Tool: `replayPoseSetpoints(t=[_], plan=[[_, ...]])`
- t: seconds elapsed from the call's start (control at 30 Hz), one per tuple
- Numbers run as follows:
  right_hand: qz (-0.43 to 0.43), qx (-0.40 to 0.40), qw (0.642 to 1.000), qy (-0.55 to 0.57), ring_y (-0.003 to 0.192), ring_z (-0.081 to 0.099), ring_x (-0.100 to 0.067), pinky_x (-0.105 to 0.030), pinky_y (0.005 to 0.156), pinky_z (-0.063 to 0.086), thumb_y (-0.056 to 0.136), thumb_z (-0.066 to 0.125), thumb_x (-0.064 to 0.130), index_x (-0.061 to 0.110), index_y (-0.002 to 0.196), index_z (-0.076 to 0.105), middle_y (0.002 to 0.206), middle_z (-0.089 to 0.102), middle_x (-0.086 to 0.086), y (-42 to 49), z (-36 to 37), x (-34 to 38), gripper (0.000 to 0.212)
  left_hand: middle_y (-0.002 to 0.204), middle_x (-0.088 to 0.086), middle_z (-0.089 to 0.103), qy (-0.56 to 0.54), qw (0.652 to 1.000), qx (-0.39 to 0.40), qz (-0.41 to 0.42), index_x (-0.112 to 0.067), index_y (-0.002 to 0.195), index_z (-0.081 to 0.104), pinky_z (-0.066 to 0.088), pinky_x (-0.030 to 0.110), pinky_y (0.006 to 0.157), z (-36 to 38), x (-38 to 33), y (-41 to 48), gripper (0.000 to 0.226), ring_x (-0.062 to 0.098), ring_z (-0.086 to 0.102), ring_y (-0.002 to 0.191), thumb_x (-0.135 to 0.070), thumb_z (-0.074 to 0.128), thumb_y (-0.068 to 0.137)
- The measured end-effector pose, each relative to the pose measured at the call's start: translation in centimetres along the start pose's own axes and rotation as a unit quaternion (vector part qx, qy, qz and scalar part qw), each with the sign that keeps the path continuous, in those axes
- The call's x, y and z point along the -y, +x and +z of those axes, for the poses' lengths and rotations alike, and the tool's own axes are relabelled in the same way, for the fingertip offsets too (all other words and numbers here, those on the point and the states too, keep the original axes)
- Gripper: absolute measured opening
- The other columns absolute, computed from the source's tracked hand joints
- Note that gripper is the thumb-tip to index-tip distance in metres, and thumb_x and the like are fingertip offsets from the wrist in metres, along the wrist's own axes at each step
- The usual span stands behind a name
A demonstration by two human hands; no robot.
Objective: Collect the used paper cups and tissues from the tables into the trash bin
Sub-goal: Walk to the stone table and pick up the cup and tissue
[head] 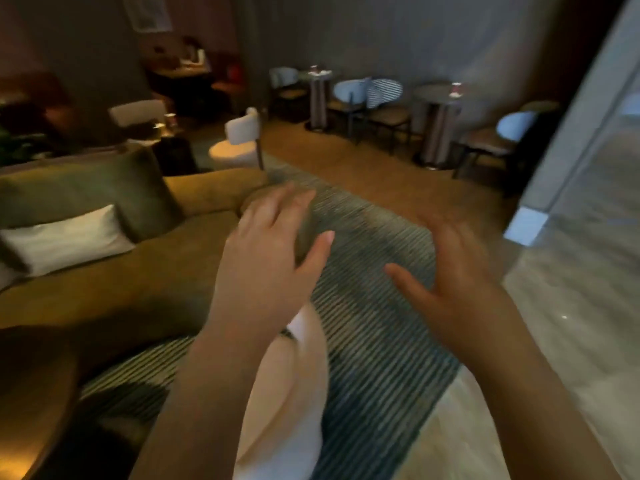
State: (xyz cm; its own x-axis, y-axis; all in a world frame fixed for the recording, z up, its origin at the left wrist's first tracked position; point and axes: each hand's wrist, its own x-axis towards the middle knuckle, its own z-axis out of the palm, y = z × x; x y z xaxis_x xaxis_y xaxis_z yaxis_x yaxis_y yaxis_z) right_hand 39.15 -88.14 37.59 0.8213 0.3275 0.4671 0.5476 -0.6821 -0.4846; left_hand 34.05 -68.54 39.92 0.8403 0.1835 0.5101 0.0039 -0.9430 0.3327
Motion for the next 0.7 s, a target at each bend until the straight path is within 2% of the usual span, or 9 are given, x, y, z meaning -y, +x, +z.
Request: replayPoseSetpoints(t=[0.1,0.2,0.27,0.37,0.5,0.6,0.7], plan=[[0.035,-0.023,0.998,-0.037,0.128,0.031,-0.012,-0.018,0.1,0.022,0.082,0.055,0.051,0.019,0.142,0.032,0.141,0.038,0.001,2.1,-3.4,-7.4,0.072,0.152,-0.009,0.026,-0.05,0.998,0.037,0.03,-0.033,0.144,0.032,0.025,0.036,0.11,7.4,-5.6,4.6,0.058,0.014,0.022,0.139,-0.054,0.037,0.09],[0.061,-0.031,0.997,-0.047,0.127,0.032,-0.012,-0.021,0.099,0.024,0.084,0.056,0.049,0.019,0.142,0.031,0.14,0.037,0.002,4.5,-4.7,-13.4,0.071,0.151,-0.009,0.028,-0.071,0.994,0.063,0.051,-0.028,0.144,0.034,0.017,0.024,0.107,13.0,-8.8,8.4,0.056,0.01,0.022,0.137,-0.048,0.042,0.092],[0.085,-0.026,0.995,-0.049,0.129,0.031,-0.012,-0.023,0.1,0.024,0.085,0.055,0.049,0.02,0.143,0.029,0.141,0.036,0.003,6.7,-4.6,-16.5,0.071,0.151,-0.01,0.029,-0.066,0.993,0.082,0.057,-0.027,0.144,0.034,0.017,0.024,0.107,15.6,-9.9,11.1,0.055,0.01,0.021,0.136,-0.047,0.042,0.093],[0.116,-0.032,0.992,-0.033,0.131,0.031,-0.013,-0.024,0.101,0.023,0.086,0.055,0.047,0.021,0.144,0.027,0.143,0.036,0.003,11.2,-3.3,-20.2,0.07,0.151,-0.011,0.027,-0.052,0.991,0.106,0.06,-0.029,0.144,0.031,0.021,0.03,0.108,19.1,-9.7,15.5,0.056,0.01,0.019,0.137,-0.049,0.042,0.093],[0.149,-0.04,0.987,-0.034,0.134,0.029,-0.014,-0.025,0.102,0.021,0.086,0.056,0.046,0.021,0.145,0.025,0.146,0.034,0.002,18.9,0.5,-25.1,0.071,0.151,-0.01,0.029,-0.04,0.991,0.114,0.054,-0.028,0.145,0.031,0.019,0.027,0.109,24.0,-7.3,22.8,0.058,0.01,0.022,0.138,-0.049,0.043,0.092],[0.177,-0.035,0.983,-0.047,0.135,0.028,-0.015,-0.03,0.106,0.025,0.086,0.056,0.047,0.021,0.146,0.021,0.148,0.031,0.001,25.0,3.2,-27.9,0.074,0.145,-0.008,0.036,-0.063,0.988,0.135,0.049,-0.026,0.144,0.033,0.026,0.027,0.105,28.0,-5.7,29.3,0.056,0.01,0.029,0.131,-0.046,0.044,0.093],[0.188,-0.028,0.98,-0.054,0.133,0.029,-0.014,-0.028,0.104,0.024,0.085,0.056,0.048,0.022,0.147,0.02,0.147,0.032,0.001,30.8,4.2,-30.6,0.076,0.142,-0.006,0.04,-0.094,0.983,0.147,0.055,-0.024,0.142,0.038,0.028,0.027,0.104,31.9,-5.3,36.0,0.054,0.01,0.032,0.129,-0.043,0.046,0.093]])
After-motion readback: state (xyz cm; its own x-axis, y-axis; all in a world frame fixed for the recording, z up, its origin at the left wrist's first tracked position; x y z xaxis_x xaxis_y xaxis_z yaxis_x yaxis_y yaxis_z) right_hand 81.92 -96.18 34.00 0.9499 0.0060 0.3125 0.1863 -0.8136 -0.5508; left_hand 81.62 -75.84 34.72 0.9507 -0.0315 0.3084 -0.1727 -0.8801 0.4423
